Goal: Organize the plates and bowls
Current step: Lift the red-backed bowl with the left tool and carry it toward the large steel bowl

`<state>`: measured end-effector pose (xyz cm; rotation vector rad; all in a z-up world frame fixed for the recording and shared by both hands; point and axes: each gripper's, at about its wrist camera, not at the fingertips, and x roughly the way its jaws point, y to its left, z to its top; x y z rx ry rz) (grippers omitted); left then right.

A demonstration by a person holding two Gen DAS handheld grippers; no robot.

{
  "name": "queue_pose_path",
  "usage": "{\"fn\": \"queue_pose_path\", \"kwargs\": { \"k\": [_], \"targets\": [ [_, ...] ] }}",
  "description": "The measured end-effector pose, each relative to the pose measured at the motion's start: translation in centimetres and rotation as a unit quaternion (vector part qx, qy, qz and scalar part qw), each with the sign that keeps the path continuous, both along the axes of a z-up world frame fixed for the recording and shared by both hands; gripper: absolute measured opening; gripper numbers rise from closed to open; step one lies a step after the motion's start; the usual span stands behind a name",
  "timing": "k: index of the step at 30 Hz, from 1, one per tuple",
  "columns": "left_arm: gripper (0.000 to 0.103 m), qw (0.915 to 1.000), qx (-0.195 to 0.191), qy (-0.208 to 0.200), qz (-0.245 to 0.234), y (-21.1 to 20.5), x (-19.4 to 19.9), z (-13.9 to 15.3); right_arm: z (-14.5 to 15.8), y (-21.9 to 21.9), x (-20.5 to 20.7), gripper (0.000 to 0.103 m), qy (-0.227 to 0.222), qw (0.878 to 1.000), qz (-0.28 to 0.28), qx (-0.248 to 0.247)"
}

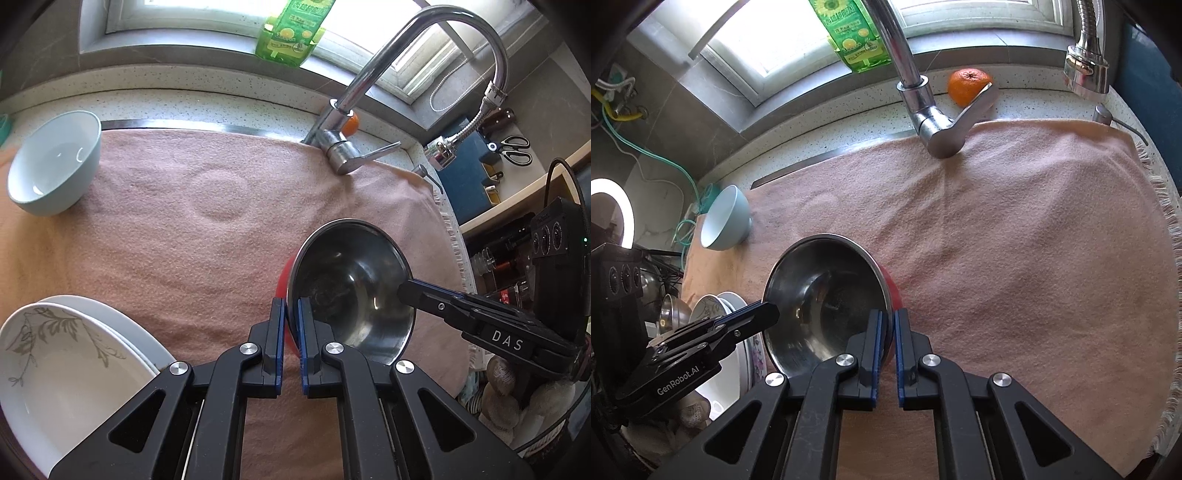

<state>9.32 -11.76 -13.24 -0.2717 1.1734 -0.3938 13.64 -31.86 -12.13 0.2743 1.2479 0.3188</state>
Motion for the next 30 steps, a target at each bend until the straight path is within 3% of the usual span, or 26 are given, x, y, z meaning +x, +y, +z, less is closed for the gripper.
{"fn": "queue_pose_path", "kwargs": {
  "k": [15,30],
  "targets": [
    [0.005,0.9970,-0.008,-0.047,0.060,6.0,-2.9,4.1,5.3,6.1,-0.6,0.006,-0.045,0.998,0.048,0.011],
    [0.005,0.9880,-0.003,-0.069,0.138,14.8,-6.7,6.1,7.7,15.6,-1.7,0.006,-0.063,0.990,0.125,0.021]
  ]
}}
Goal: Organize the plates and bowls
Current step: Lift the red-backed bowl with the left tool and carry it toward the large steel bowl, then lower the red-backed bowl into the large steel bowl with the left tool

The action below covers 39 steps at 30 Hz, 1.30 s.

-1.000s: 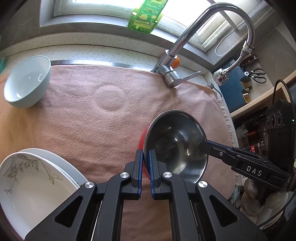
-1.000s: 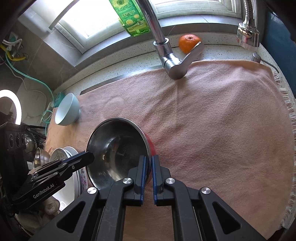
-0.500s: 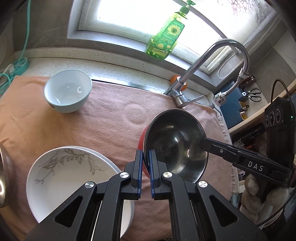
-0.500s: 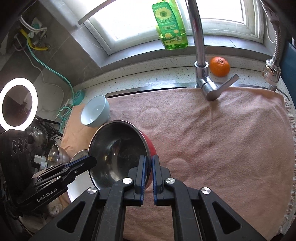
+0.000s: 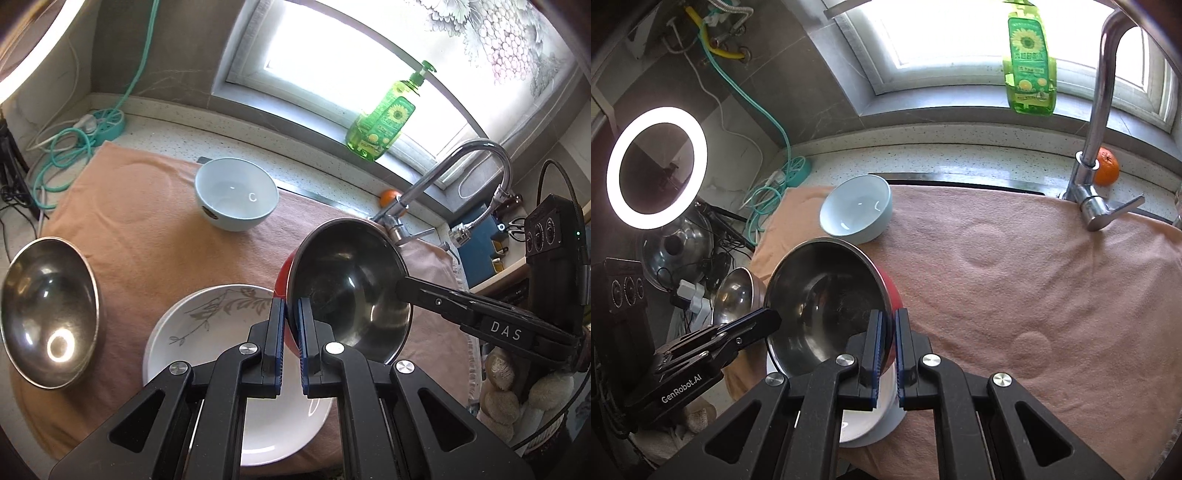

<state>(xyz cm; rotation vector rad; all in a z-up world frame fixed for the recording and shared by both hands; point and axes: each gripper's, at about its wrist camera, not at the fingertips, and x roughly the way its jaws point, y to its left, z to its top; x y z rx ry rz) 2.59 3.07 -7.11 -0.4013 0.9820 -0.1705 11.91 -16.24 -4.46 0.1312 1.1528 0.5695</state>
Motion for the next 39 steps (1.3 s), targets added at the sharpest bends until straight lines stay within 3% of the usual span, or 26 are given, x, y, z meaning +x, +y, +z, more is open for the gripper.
{"fn": "queue_pose_path", "kwargs": {
  "k": [21,39],
  "targets": [
    [0.005,0.9951,0.003,-0.015,0.097,11.0,-4.8,1.1,1.6,13.4,-2.4,0.006,-0.016,0.995,0.097,0.004],
    [0.005,0.9876,0.003,0.007,0.157,17.9,-6.9,-0.7,-0.2,22.4,-3.2,0.006,0.002,0.988,0.156,-0.003]
  ]
}}
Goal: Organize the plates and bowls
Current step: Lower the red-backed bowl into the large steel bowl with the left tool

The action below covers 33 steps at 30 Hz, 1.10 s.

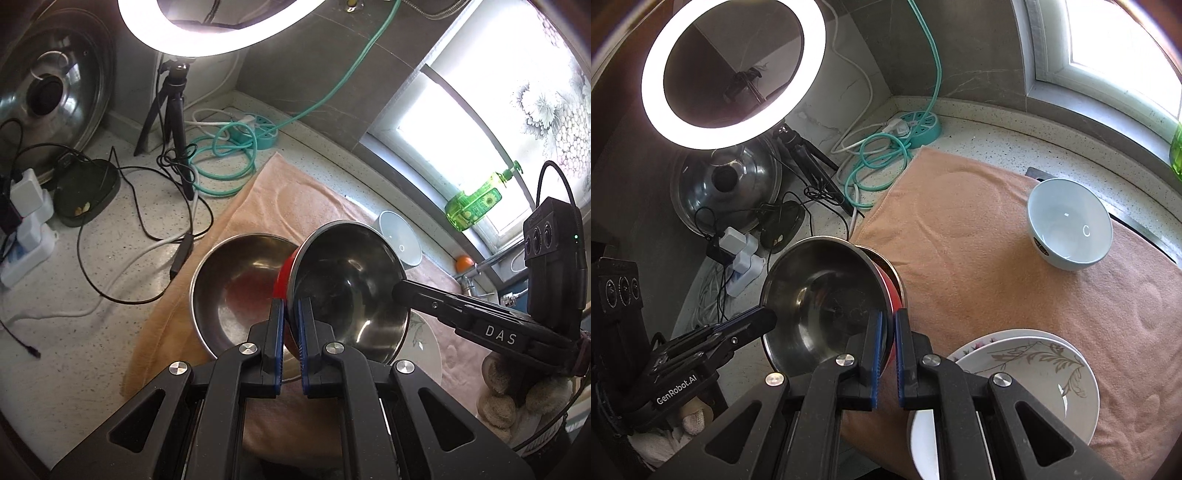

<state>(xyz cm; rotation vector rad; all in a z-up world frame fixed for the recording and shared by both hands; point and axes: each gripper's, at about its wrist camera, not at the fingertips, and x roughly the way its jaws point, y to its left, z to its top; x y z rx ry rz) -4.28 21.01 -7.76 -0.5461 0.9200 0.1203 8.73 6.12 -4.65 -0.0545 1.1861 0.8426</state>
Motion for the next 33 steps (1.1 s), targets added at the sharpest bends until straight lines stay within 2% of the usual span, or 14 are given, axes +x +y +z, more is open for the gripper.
{"fn": "queue_pose_path", "kwargs": {
  "k": [17,33],
  "targets": [
    [0.005,0.9989,-0.011,0.044,0.009,2.4,0.4,-3.7,-3.8,3.9,0.6,0.006,0.021,0.999,0.015,-0.035],
    [0.006,0.9973,0.001,0.072,0.009,3.0,1.0,-5.5,-6.3,6.1,1.0,0.006,0.022,0.997,0.034,-0.071]
  ]
}}
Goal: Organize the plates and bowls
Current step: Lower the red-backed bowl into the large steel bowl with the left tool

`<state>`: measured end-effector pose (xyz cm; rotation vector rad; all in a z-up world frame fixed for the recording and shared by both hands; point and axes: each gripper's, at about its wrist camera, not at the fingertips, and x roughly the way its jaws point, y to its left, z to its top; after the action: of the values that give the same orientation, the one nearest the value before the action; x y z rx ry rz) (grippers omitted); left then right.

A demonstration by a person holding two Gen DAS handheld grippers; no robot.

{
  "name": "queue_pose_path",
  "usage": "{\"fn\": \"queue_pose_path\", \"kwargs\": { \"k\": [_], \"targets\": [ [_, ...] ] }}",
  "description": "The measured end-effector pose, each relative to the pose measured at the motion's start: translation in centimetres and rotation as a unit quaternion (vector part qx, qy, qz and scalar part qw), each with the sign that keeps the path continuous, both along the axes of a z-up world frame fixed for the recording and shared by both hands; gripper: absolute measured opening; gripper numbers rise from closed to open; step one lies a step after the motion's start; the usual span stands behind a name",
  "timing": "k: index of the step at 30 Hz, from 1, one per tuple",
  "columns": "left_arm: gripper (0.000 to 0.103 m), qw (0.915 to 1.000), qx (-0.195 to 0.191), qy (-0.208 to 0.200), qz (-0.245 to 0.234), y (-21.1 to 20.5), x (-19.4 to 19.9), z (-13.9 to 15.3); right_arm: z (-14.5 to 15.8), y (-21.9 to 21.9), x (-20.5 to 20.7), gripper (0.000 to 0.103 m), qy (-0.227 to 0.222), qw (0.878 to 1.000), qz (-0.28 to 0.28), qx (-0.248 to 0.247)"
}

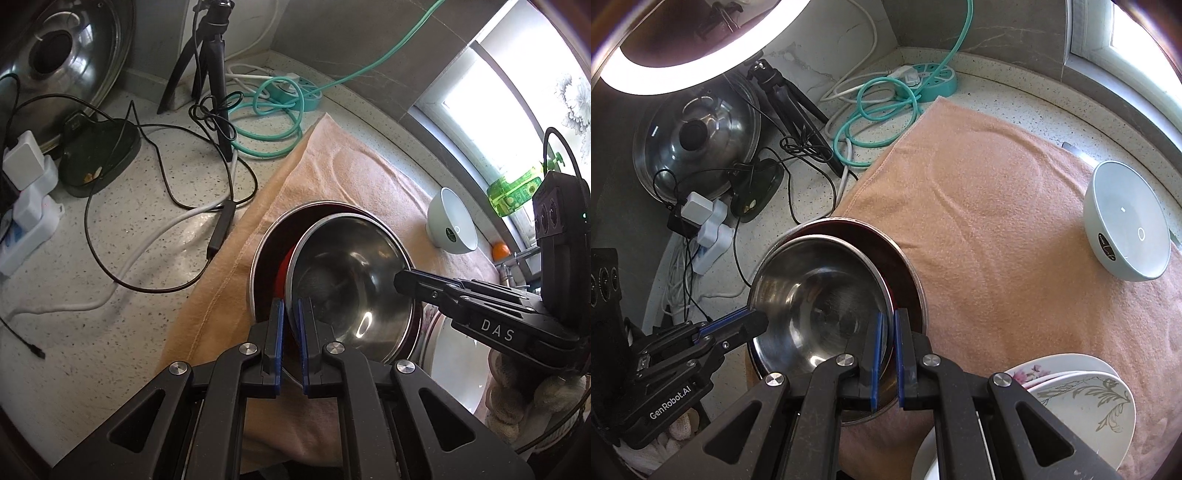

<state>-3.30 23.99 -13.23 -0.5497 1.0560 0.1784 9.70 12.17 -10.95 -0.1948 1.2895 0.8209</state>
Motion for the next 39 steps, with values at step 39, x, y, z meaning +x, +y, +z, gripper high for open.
{"fn": "queue_pose_path", "kwargs": {
  "k": [39],
  "targets": [
    [0.009,0.9997,0.023,0.002,-0.001,-0.2,0.6,-0.1,0.8,0.1,-0.4,0.014,-0.015,1.000,0.007,0.001]
  ]
}}
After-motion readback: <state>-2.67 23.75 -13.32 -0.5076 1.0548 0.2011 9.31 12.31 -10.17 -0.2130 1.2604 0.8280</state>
